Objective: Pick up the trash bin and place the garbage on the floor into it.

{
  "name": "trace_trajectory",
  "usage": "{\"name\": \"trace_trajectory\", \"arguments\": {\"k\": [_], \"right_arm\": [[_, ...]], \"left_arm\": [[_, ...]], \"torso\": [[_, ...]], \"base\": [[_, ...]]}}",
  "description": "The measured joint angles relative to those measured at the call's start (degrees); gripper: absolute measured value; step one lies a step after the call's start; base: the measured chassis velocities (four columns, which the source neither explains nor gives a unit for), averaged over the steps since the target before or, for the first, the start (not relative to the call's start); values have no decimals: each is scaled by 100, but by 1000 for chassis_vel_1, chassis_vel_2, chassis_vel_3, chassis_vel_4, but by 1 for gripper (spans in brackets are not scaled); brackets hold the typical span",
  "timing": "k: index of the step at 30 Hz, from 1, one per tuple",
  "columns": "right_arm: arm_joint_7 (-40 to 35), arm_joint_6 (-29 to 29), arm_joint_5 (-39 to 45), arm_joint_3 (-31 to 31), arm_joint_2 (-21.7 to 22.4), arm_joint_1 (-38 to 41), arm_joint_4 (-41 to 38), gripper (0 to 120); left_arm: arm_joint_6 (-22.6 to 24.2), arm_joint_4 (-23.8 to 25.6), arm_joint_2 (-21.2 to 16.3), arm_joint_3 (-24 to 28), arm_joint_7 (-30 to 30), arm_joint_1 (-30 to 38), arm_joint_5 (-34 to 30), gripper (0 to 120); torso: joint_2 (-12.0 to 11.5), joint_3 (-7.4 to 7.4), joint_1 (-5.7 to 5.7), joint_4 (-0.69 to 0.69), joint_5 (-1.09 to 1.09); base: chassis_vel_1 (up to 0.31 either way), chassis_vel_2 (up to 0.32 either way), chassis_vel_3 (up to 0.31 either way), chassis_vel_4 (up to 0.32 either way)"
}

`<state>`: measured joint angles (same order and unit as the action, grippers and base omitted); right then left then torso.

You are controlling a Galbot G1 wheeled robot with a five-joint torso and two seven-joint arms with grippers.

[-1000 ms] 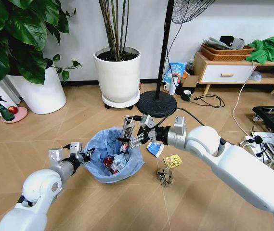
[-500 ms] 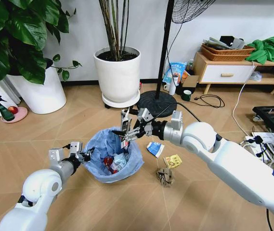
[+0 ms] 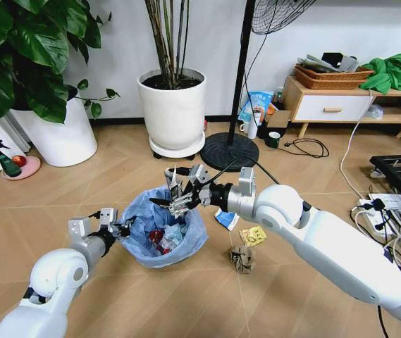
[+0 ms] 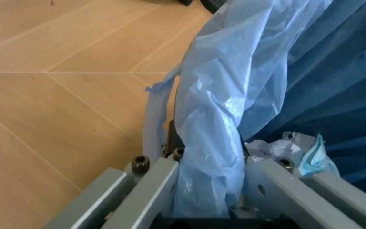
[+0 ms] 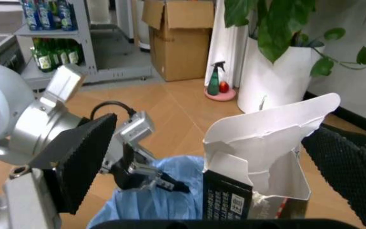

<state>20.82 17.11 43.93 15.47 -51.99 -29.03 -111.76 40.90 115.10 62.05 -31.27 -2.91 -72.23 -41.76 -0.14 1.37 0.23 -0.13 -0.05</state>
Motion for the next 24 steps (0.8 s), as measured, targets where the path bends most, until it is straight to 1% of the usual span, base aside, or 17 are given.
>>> {"name": "trace_trajectory", "arguments": {"k": [3, 8, 14, 17, 18, 21, 24], "right_arm": [[10, -62, 68, 1, 6, -1, -62, 100], [-26, 13, 338, -38, 27, 15, -186, 100], [-32, 25, 340, -77, 105, -127, -160, 100], [53, 21, 158, -193, 226, -346, -73, 100], [53, 21, 158, -193, 226, -346, -73, 100], [216, 7, 54, -351, 451, -464, -106, 100], [267, -3, 46, -403, 545, -489, -145, 100]], "left_arm": [[-2, -17, 4, 15, 0, 14, 3, 0], [-3, -21, 2, 28, 0, 18, 4, 0], [-3, -21, 0, 36, 0, 20, 4, 0], [-3, -17, -7, 45, 1, 19, 4, 0], [-3, -17, -7, 45, 1, 19, 4, 0], [-3, -6, -9, 46, 3, 17, 3, 0], [-3, -5, -8, 47, 4, 18, 4, 0]], "torso": [[0, 0, 0, 0, 0], [0, 0, 0, 0, -1], [0, 0, 0, 0, 0], [0, 0, 0, 0, 1], [0, 0, 0, 0, 1], [0, 0, 0, 0, 0], [0, 0, 0, 0, 0]], "base": [[0, 0, 0, 0], [0, 0, 0, 0], [0, 0, 0, 0], [0, 0, 0, 0], [0, 0, 0, 0], [0, 0, 0, 0], [0, 0, 0, 0]]}}
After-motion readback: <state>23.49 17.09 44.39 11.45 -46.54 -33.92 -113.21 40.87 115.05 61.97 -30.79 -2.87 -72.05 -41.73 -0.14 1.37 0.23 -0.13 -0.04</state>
